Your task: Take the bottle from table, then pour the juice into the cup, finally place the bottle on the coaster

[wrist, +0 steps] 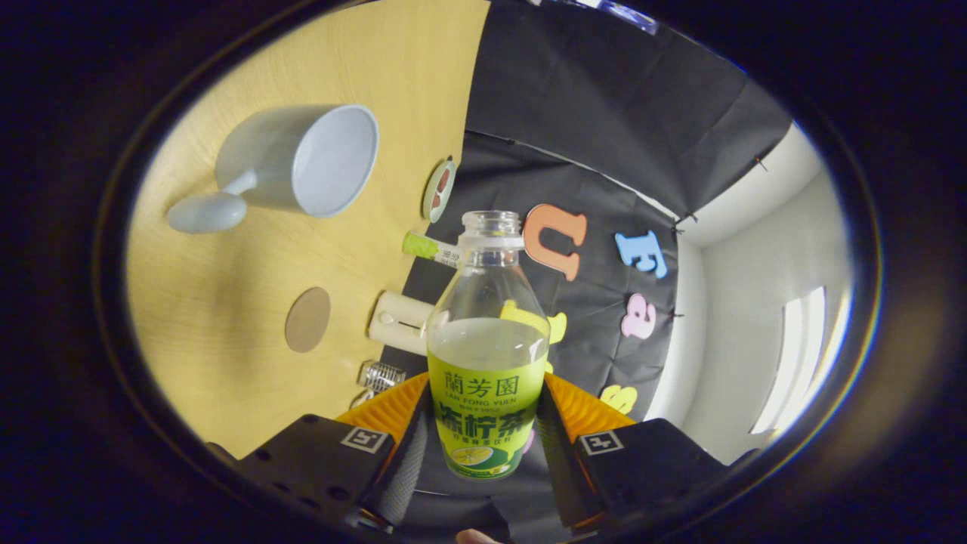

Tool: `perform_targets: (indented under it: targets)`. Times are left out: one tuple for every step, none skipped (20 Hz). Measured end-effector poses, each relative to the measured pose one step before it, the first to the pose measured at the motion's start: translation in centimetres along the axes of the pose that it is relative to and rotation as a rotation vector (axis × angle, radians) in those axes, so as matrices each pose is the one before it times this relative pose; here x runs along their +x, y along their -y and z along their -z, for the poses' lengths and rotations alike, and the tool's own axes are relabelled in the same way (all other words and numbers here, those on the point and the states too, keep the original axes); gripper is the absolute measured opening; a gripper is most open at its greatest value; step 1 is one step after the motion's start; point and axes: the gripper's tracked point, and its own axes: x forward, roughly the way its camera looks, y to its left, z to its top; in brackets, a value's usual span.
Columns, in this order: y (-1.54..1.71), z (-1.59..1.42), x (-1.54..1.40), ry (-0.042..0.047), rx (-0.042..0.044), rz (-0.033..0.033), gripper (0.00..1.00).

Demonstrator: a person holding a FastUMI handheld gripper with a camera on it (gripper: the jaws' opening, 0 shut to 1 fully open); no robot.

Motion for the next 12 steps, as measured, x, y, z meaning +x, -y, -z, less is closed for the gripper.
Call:
perform_targets:
  targets:
    - [0.005, 0.237, 0.161, -0.01007, 0.07444, -0.02307, 0.77]
    - [0.156, 0.222, -0.139, -0.00961, 0.07652, -0.01491, 0.77]
    - [0.374, 0.063, -0.216, -0.00342, 0.07735, -0.00713, 0.77]
    - [0.46, -0.028, -0.17, -0.00356, 0.07314, -0.00392, 0.77]
    - [0.508, -0.056, 0.047, 0.00309, 0.07219, -0.00368, 0.77]
    - [0.325, -0.277, -0.095, 0.00601, 0.07282, -0.00457, 0.77]
    - [0.295, -0.265, 0.032, 0.00734, 0.07518, -0.0057, 0.77]
    - [0.182, -0.06, -0.078, -0.00116, 0.08157, -0.00947, 0.77]
    - [0.031, -0.056, 0.103, 0.00045, 0.08399, -0.01544, 0.77]
    - [0.209, -0.026, 0.249, -0.00359, 0.08051, -0.00802, 0.77]
    - [0.276, -0.256, 0.204, -0.00873, 0.07565, -0.00575, 0.77]
    - [0.194, -0.228, 0.299, -0.00485, 0.08344, -0.01421, 0.77]
